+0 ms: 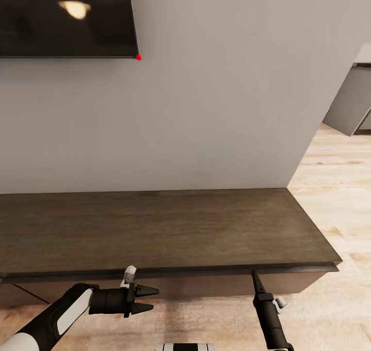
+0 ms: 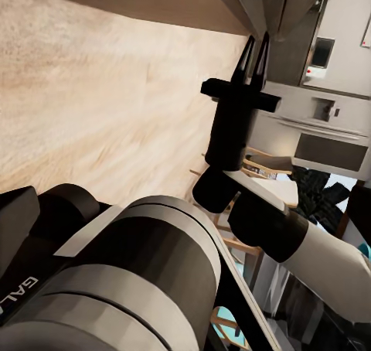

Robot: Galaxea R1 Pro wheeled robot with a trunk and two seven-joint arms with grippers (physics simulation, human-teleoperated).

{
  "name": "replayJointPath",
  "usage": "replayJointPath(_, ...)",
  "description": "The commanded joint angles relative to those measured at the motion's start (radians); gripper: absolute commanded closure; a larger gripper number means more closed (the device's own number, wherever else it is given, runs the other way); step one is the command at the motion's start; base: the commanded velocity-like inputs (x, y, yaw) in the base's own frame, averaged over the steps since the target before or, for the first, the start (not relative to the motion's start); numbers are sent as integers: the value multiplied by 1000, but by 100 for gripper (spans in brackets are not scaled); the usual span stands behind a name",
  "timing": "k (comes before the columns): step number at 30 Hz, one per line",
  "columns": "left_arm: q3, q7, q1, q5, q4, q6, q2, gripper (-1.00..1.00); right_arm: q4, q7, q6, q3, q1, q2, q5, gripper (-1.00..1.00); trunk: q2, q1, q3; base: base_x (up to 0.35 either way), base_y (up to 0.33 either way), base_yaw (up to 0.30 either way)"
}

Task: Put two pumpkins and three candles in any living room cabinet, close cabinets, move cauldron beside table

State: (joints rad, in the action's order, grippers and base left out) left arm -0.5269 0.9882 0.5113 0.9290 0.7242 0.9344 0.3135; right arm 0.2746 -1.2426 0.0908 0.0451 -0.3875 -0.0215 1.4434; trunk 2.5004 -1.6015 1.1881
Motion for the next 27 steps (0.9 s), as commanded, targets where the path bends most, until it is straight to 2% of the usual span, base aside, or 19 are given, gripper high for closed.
replayJointPath(1,-4,1,1,5,0,4,1,-100,-2,0,4,1,0,0,0,100,0,0,1,0,0,0)
replayJointPath(27,-4,1,1,5,0,4,1,-100,-2,3,5,1,-1,0,0,100,0,0,1,0,0,0)
